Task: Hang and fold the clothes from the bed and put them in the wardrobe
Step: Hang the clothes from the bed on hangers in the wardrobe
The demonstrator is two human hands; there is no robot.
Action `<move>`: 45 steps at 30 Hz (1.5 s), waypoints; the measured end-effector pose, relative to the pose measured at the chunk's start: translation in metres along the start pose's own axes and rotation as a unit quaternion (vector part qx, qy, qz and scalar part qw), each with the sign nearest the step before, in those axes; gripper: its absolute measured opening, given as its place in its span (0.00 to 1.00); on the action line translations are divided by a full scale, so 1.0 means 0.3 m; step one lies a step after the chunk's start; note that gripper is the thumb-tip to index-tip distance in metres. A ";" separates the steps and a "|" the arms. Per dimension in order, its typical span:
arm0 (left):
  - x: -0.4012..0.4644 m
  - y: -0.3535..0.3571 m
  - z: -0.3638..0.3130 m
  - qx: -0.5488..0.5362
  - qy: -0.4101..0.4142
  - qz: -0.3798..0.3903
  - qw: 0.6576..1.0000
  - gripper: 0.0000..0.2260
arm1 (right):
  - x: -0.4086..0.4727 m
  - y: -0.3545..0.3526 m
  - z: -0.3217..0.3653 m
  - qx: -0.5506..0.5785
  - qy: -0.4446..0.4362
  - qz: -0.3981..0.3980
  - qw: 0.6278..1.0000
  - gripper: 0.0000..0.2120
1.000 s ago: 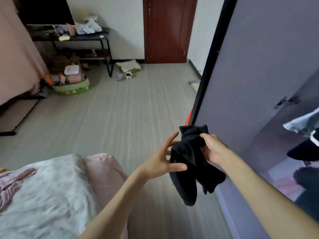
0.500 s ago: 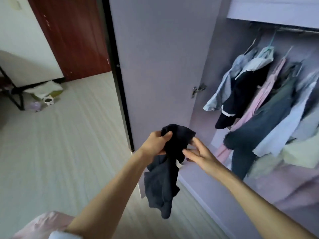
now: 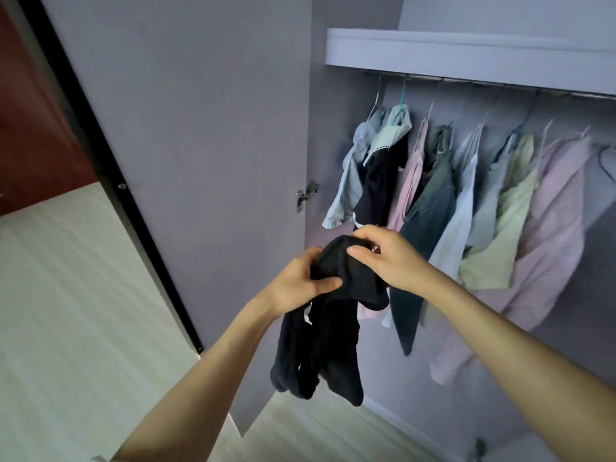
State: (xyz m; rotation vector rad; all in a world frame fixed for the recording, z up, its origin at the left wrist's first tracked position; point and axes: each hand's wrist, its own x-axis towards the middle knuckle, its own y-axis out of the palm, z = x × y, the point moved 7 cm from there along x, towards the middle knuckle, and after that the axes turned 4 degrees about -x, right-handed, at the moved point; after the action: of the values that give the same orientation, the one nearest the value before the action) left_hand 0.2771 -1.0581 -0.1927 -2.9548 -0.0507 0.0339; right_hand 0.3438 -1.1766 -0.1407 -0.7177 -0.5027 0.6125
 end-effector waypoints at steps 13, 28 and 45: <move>0.203 -0.001 0.126 0.282 -0.112 -0.146 0.942 0.12 | -0.229 -0.434 -0.297 0.033 0.137 -0.319 0.937 0.04; 0.610 0.735 -0.350 -0.163 -0.087 0.039 0.982 0.08 | -0.542 -0.884 -0.854 -0.211 0.364 -0.366 0.830 0.13; 0.883 0.869 -0.402 -0.034 0.008 -0.028 0.999 0.10 | -0.355 -1.166 -1.317 -0.537 0.439 -0.101 0.714 0.14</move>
State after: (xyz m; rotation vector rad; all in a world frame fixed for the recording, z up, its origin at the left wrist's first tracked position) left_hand 0.5531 -1.3269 -0.1277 -3.0194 -0.1343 0.0005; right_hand 0.6277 -1.6332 -0.1658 -1.9044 0.0359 -0.3691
